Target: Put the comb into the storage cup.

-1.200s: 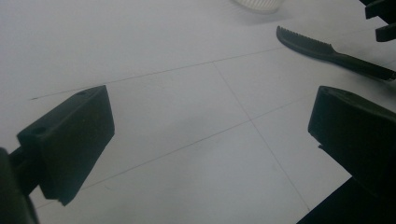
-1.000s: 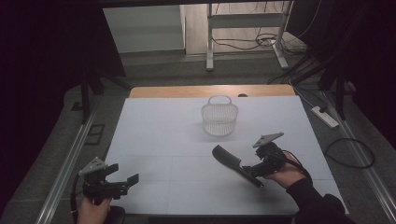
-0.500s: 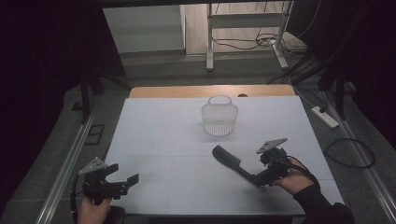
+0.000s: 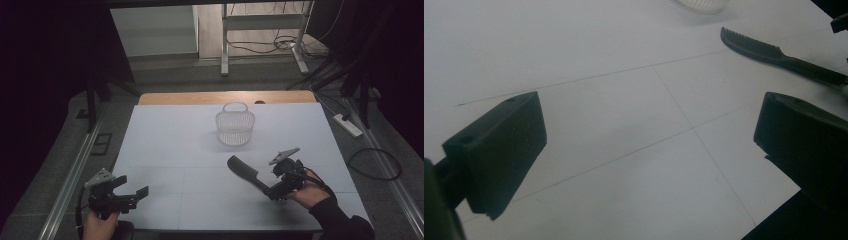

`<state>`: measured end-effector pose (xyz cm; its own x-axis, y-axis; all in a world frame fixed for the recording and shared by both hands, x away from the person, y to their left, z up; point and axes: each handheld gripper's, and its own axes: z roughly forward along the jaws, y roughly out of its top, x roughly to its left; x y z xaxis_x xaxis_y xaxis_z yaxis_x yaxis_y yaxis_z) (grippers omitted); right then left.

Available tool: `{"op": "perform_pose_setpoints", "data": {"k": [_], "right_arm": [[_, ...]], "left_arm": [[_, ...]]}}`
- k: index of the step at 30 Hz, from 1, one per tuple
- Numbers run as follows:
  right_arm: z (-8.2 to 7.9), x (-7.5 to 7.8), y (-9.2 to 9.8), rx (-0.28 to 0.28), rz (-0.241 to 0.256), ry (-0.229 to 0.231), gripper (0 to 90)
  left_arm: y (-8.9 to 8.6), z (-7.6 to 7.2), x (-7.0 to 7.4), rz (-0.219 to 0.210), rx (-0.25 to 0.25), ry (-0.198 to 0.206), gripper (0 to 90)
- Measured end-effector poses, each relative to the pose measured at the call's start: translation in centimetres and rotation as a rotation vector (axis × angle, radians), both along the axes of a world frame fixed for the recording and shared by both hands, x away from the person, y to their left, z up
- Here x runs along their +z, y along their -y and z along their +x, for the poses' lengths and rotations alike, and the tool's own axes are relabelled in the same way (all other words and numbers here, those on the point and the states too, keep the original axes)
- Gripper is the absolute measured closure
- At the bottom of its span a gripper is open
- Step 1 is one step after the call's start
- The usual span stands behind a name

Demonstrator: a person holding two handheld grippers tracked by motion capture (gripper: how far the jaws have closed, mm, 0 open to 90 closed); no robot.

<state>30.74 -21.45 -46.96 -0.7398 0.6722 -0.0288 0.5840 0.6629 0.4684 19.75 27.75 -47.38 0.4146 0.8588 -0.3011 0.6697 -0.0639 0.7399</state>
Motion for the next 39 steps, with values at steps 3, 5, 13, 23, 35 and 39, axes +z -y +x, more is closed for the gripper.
{"op": "perform_pose_setpoints", "data": {"k": [3,5,13,23,35,39], "right_arm": [[0.2,-0.5,-0.5,-0.007,-0.018,-0.012,0.0],[0.2,-0.8,-0.8,-0.004,-0.029,-0.026,0.0],[0.3,-2.3,-1.4,0.014,-0.061,-0.046,0.0],[0.8,-4.0,-1.9,0.019,-0.109,-0.075,0.0],[1.0,-4.4,-2.0,0.005,-0.122,-0.097,0.0],[0.9,-3.9,-2.2,0.013,-0.131,-0.111,10.2]], "left_arm": [[0.0,0.0,0.0,0.001,-0.002,-0.001,1.0],[0.0,0.0,0.0,0.004,-0.003,-0.002,1.0],[0.2,0.1,0.0,0.018,-0.010,-0.006,1.0],[0.7,0.2,0.0,0.059,-0.031,-0.019,1.1],[0.9,0.4,0.0,0.072,-0.041,-0.034,0.9],[0.8,0.4,0.0,0.071,-0.041,-0.035,0.9]]}}
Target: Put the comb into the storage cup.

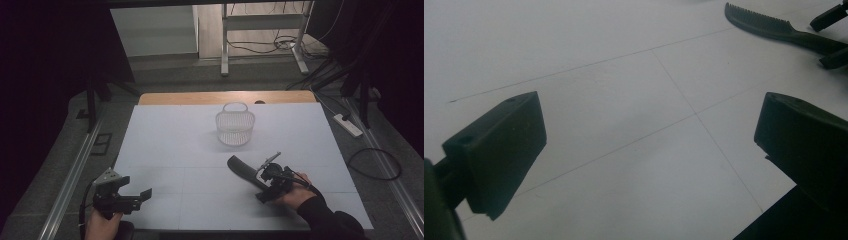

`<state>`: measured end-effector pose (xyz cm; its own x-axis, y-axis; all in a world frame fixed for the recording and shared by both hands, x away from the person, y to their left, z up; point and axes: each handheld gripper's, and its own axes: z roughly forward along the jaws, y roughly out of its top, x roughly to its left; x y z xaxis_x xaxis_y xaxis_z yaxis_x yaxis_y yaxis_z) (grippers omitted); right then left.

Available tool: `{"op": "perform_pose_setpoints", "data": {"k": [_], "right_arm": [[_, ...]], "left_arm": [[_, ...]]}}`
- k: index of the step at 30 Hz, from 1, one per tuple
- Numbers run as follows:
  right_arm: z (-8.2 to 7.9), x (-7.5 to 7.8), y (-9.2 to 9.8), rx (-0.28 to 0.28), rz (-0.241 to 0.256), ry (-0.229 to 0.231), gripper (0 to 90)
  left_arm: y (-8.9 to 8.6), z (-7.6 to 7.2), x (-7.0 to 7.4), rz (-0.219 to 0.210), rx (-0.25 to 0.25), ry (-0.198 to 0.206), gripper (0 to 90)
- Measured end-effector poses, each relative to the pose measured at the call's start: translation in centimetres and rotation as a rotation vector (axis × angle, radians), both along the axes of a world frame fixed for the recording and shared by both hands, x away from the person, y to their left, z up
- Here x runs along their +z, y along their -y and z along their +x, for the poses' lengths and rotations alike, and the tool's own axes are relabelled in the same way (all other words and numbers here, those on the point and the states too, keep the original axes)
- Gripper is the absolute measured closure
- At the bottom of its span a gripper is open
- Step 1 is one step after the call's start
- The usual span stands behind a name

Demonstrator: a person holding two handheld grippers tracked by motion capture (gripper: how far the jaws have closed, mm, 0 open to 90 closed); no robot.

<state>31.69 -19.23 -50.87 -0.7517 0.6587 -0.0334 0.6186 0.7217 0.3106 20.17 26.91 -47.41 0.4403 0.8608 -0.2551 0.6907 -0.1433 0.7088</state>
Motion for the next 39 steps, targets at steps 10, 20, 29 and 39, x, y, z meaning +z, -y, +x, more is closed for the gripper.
{"op": "perform_pose_setpoints", "data": {"k": [10,20,29,39], "right_arm": [[0.1,1.0,-0.2,0.046,0.010,0.004,58.6],[-0.2,1.1,0.1,0.085,0.033,0.016,72.5],[-0.9,1.3,0.5,0.113,0.068,0.062,72.5],[-1.4,2.2,1.0,0.141,0.110,0.115,72.5]], "left_arm": [[0.0,0.0,0.0,0.000,0.000,0.001,0.9],[0.2,-0.1,0.1,0.018,0.001,0.005,1.1],[0.1,0.0,0.1,-0.004,-0.018,-0.002,2.2],[1.1,0.8,0.2,-0.028,-0.097,0.005,0.0]]}}
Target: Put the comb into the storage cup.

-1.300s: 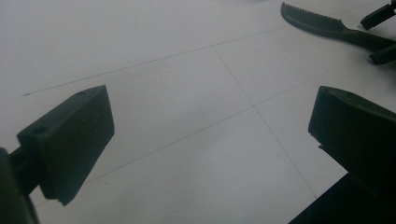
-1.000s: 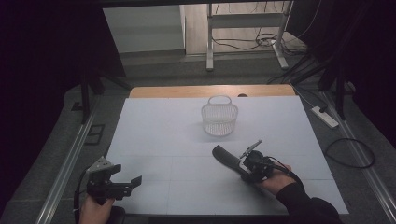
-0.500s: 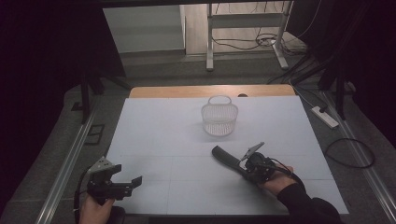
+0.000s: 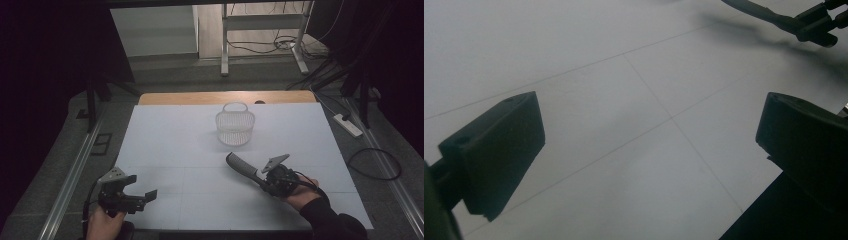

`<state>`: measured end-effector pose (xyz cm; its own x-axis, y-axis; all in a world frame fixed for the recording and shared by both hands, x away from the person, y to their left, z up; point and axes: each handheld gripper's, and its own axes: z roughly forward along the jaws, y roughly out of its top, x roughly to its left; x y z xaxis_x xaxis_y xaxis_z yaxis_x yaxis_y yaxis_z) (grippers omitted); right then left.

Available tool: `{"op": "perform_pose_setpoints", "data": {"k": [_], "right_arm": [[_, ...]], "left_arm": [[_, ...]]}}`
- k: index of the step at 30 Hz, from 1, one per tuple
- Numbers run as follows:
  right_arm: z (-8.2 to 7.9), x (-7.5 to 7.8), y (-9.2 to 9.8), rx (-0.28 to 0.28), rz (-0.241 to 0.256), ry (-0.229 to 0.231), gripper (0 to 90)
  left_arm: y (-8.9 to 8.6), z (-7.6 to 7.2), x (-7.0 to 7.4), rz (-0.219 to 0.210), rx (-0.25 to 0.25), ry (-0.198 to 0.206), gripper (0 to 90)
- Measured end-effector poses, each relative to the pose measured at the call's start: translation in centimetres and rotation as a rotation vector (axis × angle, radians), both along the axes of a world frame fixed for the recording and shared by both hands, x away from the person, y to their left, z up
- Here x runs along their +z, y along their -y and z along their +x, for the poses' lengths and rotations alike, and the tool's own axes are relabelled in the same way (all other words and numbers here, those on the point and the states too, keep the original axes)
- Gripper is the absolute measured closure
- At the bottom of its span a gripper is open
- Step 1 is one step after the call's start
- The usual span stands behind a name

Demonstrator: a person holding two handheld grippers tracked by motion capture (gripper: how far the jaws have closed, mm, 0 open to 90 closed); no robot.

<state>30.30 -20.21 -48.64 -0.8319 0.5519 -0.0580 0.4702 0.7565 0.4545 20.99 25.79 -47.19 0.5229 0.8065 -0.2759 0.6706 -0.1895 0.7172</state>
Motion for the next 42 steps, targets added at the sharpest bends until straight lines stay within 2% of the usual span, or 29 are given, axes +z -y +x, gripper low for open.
{"op": "perform_pose_setpoints", "data": {"k": [3,6,9,15,20,34,42], "right_arm": [[-0.2,0.3,0.0,0.010,0.015,0.019,72.5],[-0.4,0.6,0.1,0.009,0.026,0.041,72.5],[-0.7,1.0,0.3,0.009,0.041,0.061,72.5],[-1.1,1.6,0.3,0.014,0.065,0.101,72.5],[-1.3,1.8,0.2,0.019,0.074,0.122,72.5],[-1.9,2.7,0.1,0.025,0.109,0.201,72.5],[-2.1,3.2,0.2,0.022,0.119,0.251,72.5]], "left_arm": [[0.4,0.4,0.2,-0.007,-0.014,0.011,0.1],[0.7,0.7,0.4,-0.014,-0.028,0.038,0.0],[1.0,1.0,0.5,-0.002,-0.032,0.045,0.0],[1.6,1.8,1.1,-0.028,-0.047,0.045,0.0],[2.2,2.8,1.6,-0.020,-0.070,0.046,0.0],[4.6,5.2,2.8,-0.042,-0.130,0.073,0.0],[5.8,6.4,3.5,-0.053,-0.155,0.074,0.0]]}}
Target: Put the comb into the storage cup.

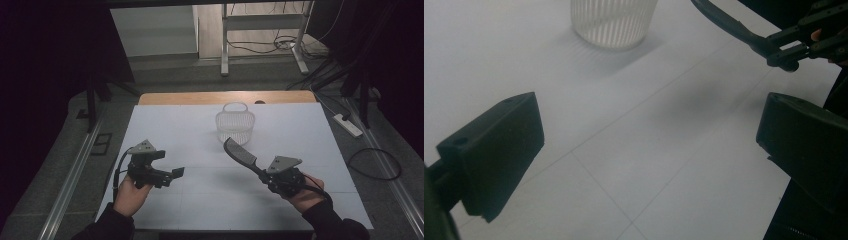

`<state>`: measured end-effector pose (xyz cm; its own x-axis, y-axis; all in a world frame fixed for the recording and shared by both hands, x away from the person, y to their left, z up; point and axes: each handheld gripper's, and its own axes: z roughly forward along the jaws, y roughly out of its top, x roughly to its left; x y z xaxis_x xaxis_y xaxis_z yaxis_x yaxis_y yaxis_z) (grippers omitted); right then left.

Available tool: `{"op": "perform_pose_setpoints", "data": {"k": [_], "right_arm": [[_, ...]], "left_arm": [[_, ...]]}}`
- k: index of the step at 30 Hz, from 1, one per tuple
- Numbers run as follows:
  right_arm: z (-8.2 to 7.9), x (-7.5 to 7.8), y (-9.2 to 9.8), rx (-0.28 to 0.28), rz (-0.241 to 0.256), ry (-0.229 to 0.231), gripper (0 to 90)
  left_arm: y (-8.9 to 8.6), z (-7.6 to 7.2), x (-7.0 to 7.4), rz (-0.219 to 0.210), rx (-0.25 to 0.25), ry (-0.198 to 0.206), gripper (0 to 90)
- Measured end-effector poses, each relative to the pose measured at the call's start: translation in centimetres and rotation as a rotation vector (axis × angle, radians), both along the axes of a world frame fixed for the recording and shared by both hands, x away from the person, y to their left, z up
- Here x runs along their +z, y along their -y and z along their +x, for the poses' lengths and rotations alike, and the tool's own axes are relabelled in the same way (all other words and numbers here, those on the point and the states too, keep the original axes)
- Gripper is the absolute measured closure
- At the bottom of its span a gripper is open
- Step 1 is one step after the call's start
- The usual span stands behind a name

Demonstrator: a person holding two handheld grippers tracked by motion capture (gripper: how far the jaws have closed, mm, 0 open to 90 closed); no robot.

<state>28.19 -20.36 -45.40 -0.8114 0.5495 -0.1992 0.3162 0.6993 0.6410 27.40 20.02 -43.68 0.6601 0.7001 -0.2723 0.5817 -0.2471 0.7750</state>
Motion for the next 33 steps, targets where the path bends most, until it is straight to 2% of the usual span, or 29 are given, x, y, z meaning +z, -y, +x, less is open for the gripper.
{"op": "perform_pose_setpoints", "data": {"k": [5,10,13,22,27,33], "right_arm": [[-0.1,0.2,0.0,0.000,0.005,0.020,72.5],[-0.2,0.4,0.0,0.000,0.010,0.041,72.5],[-0.3,0.5,-0.1,0.004,0.010,0.053,72.5],[-0.4,0.8,-0.3,0.003,0.019,0.080,72.5],[-0.5,0.9,-0.4,0.003,0.026,0.092,72.6],[-0.7,1.1,-0.7,0.005,0.038,0.113,72.6]], "left_arm": [[0.5,0.6,0.3,-0.011,-0.007,0.001,0.0],[1.1,1.2,0.4,-0.046,-0.026,0.007,0.0],[1.6,1.7,0.6,-0.041,-0.035,0.006,0.0],[3.4,3.0,1.0,-0.064,-0.070,-0.003,0.0],[4.3,3.9,1.3,-0.079,-0.097,-0.007,0.0],[5.4,4.8,1.5,-0.076,-0.135,-0.009,0.0]]}}
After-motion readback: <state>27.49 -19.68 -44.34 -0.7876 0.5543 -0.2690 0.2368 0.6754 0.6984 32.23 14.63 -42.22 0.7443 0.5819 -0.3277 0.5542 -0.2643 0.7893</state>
